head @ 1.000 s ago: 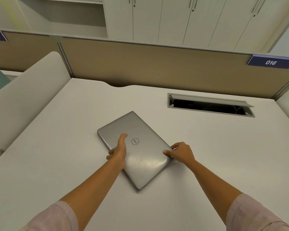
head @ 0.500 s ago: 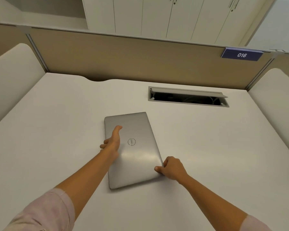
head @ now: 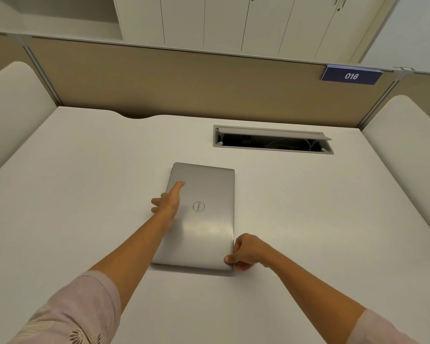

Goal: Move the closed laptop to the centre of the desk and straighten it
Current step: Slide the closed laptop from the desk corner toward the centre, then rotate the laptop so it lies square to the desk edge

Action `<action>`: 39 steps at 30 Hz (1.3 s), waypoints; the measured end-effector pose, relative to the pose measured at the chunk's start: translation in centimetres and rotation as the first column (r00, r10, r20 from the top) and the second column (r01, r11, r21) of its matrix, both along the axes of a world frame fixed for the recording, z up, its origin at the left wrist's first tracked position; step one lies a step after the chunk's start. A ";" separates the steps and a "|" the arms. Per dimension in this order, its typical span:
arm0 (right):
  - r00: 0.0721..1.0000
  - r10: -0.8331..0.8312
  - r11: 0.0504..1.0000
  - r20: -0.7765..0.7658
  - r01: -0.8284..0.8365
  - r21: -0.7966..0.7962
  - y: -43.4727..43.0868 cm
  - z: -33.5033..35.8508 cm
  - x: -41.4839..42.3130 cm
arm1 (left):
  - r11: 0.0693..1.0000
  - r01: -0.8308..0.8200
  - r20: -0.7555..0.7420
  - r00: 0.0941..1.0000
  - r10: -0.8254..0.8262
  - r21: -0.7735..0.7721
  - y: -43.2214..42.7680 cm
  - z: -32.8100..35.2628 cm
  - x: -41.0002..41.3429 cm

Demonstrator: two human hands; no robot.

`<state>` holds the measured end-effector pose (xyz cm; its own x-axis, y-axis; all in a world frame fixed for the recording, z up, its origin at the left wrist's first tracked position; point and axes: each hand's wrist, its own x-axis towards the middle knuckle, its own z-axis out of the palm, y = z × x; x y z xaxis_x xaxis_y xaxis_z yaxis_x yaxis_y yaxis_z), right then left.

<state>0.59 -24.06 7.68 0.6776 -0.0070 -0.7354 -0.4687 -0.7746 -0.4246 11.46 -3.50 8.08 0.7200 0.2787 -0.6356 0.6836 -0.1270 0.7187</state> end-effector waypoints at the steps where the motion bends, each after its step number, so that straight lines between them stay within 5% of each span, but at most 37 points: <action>1: 1.000 0.023 1.000 -0.004 -0.023 -0.011 -0.3 0.2 0.6 | 1.000 -0.014 0.010 1.000 0.014 0.005 0.2 -0.1 -0.1; 6: 0.990 0.092 0.987 0.111 -0.076 -0.140 -1.9 1.7 4.7 | 0.983 -0.142 0.079 0.988 0.133 0.115 1.6 -0.8 -2.0; 13: 0.906 0.100 0.994 0.412 -0.070 -0.088 -3.6 1.9 10.6 | 0.933 0.054 0.038 0.997 -0.072 0.356 2.9 -2.5 -6.4; 19: 0.912 0.156 0.987 0.380 -0.132 -0.090 -3.4 0.3 14.2 | 0.890 0.211 -0.120 0.977 -0.178 0.403 3.3 -3.4 -9.1; 26: 0.905 -0.191 0.972 0.380 0.121 0.201 -2.4 -0.6 16.7 | 0.989 0.046 -0.103 0.994 -0.031 0.143 3.8 -2.4 -10.2; 29: 0.902 -0.203 0.971 0.382 0.134 0.200 -1.8 -0.9 17.8 | 0.997 -0.080 -0.160 0.984 0.080 0.006 4.0 -1.9 -10.8; 33: 0.893 -0.251 0.959 0.373 0.177 0.220 -1.3 -1.2 19.1 | 0.928 -0.316 -0.235 0.934 0.269 -0.197 4.1 -3.0 -11.6; 39: 0.907 -0.108 0.994 0.408 0.090 0.064 -1.3 -1.9 19.6 | 0.789 -0.440 -0.238 0.898 0.371 -0.429 3.5 -2.2 -11.1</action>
<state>20.15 -25.39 5.74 0.9168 -0.0645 -0.3940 -0.3195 -0.7103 -0.6272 0.32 0.04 5.88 0.5055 0.1756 -0.8448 0.6903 0.5051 0.5180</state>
